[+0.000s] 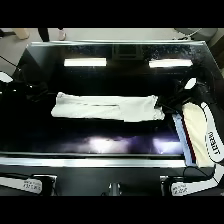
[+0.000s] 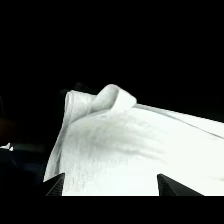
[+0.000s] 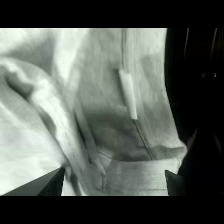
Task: Fold the shirts.
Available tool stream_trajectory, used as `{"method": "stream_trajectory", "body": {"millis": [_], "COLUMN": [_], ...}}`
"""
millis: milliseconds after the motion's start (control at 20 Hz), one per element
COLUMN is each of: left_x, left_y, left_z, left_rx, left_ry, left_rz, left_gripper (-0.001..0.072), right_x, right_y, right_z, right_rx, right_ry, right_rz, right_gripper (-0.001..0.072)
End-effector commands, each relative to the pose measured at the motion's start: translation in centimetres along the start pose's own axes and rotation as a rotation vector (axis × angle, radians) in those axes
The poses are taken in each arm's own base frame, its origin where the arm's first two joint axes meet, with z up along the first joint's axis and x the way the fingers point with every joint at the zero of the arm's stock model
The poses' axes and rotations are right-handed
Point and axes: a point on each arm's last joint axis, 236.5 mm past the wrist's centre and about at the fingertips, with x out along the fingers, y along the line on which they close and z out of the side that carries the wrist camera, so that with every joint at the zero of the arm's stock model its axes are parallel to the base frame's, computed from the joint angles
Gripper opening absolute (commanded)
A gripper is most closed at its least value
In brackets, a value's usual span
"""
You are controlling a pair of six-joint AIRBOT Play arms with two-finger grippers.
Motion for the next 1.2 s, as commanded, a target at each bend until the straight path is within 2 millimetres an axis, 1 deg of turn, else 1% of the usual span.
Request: {"method": "stream_trajectory", "body": {"millis": [0, 100, 200, 350, 400, 450, 500, 550, 600, 650, 700, 750, 800, 900, 1000, 1150], "left_x": [-1.7, -2.1, -2.1, -1.6, -1.3, -1.0, -0.7, -0.3, 0.1, 0.7, 1.4, 2.3, 3.1, 4.9, 6.8, 9.9], "left_y": [-1.7, -2.5, -3.3, -4.7, -5.3, -6.0, -6.7, -7.4, -8.1, -8.8, -9.5, -10.2, -11.1, -13.6, -17.0, -21.6], "left_z": [0.0, -0.5, -1.1, -2.1, -2.3, -2.7, -3.1, -3.6, -4.1, -4.6, -5.0, -5.4, -5.9, -6.9, -8.5, -11.7], "left_rx": [0.041, 0.059, 0.075, 0.106, 0.118, 0.137, 0.171, 0.196, 0.211, 0.226, 0.244, 0.259, 0.274, 0.284, 0.273, 0.257], "left_ry": [-0.024, -0.016, 0.003, 0.033, 0.039, 0.048, 0.056, 0.068, 0.080, 0.093, 0.100, 0.100, 0.104, 0.109, 0.131, 0.184], "left_rz": [-0.011, -0.018, -0.024, -0.033, -0.036, -0.041, -0.046, -0.051, -0.055, -0.060, -0.064, -0.068, -0.075, -0.124, -0.203, -0.308], "left_gripper": [0.0720, 0.0720, 0.0720, 0.0720, 0.0720, 0.0717, 0.0716, 0.0645, 0.0441, 0.0232, 0.0112, 0.0081, 0.0028, 0.0027, 0.0027, 0.0027], "right_x": [1.9, 3.6, 5.3, 6.7, 6.8, 6.7, 6.5, 6.0, 5.2, 4.0, 2.6, 0.8, -0.9, -4.6, -8.2, -13.0], "right_y": [-0.2, -0.2, 0.2, 2.4, 3.0, 3.6, 4.1, 4.6, 5.2, 5.8, 6.3, 6.9, 7.5, 8.8, 10.0, 12.0], "right_z": [-1.5, -1.9, -2.1, -2.1, -2.0, -1.8, -1.7, -1.5, -1.4, -1.0, -0.8, -0.5, -0.3, -0.3, -0.6, -2.0], "right_rx": [0.009, 0.040, 0.076, 0.143, 0.158, 0.163, 0.168, 0.165, 0.134, 0.097, 0.072, 0.044, 0.024, -0.020, -0.058, -0.105], "right_ry": [0.102, 0.146, 0.175, 0.210, 0.212, 0.205, 0.204, 0.196, 0.178, 0.146, 0.113, 0.073, 0.035, -0.043, -0.117, -0.199], "right_rz": [0.033, 0.054, 0.092, 0.202, 0.232, 0.256, 0.277, 0.296, 0.317, 0.330, 0.334, 0.341, 0.348, 0.361, 0.377, 0.415], "right_gripper": [0.0720, 0.0720, 0.0720, 0.0710, 0.0641, 0.0379, 0.0095, 0.0032, 0.0032, 0.0032, 0.0032, 0.0031, 0.0031, 0.0031, 0.0030, 0.0028]}}
